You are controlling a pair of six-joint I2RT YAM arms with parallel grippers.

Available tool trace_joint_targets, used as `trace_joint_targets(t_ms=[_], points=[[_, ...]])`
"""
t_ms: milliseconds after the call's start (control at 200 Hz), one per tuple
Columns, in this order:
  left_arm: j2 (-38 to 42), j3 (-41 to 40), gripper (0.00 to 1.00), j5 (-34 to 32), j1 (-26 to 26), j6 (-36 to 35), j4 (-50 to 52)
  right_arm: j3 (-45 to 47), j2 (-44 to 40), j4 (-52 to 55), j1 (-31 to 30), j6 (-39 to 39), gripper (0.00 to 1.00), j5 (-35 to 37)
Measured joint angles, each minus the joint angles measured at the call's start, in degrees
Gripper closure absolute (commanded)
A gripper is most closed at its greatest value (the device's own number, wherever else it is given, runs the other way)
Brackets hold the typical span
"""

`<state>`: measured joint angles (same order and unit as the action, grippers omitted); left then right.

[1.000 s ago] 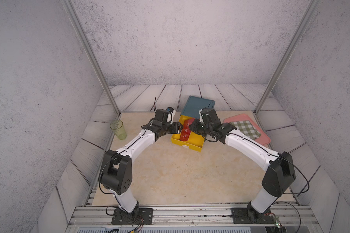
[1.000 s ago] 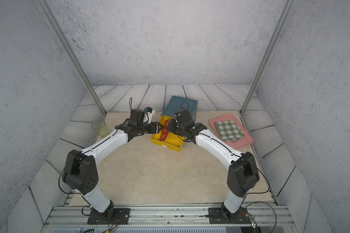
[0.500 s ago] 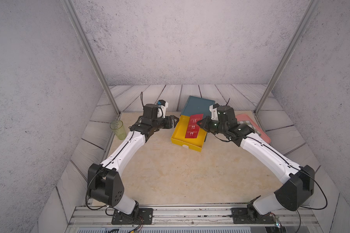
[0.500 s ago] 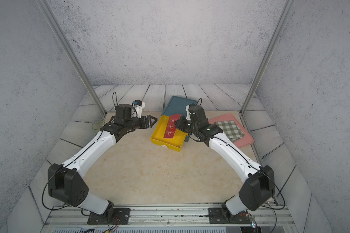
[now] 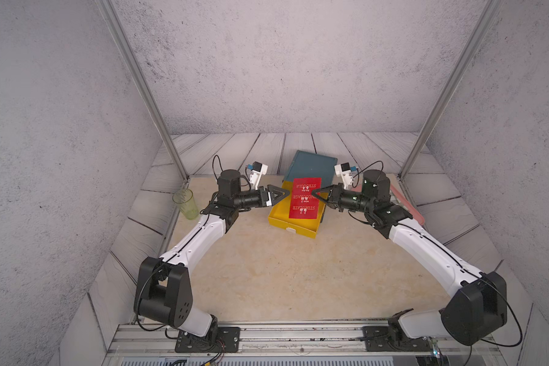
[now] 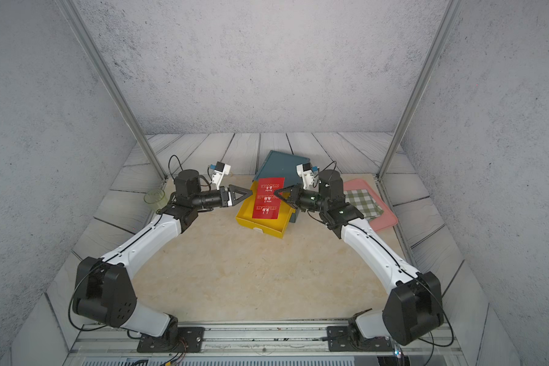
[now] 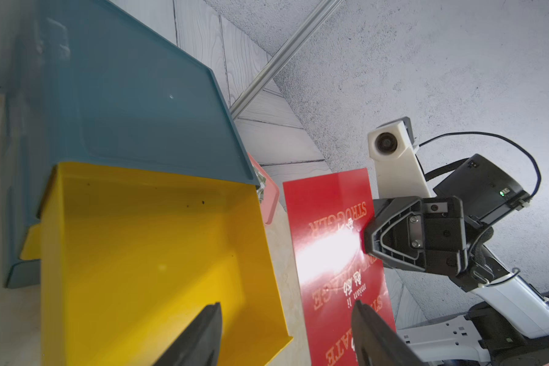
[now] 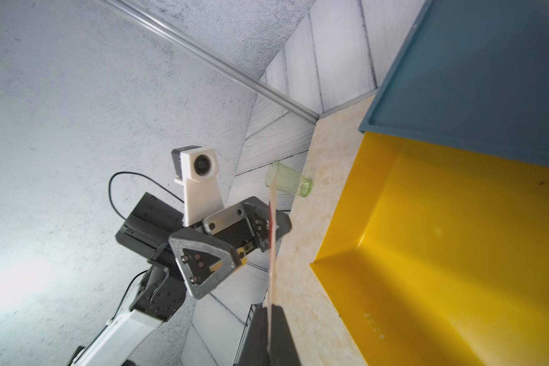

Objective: Take the postcards out of the drawer
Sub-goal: Pick up the postcard from the drawer.

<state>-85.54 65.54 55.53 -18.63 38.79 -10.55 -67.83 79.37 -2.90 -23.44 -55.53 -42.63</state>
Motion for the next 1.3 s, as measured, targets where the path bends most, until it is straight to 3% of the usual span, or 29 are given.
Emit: trace_joint_targets(t_ms=[300,901,1301], points=[[4.3,-2.1,0.35,-2.1,-5.5,1.0,-0.1,4.4,-0.7,-4.3,0.0,-1.2,1.0,-3.8],[11.1,-8.4,0.35,-12.7,-16.0,2.8,2.5,11.8,-14.1,11.3,0.1,7.2,1.0,0.2],[21.5,-17.7,0.31,-19.3,-16.9,0.2,8.8,19.6,-26.0,18.1,-0.6,7.1,1.0,-1.9]])
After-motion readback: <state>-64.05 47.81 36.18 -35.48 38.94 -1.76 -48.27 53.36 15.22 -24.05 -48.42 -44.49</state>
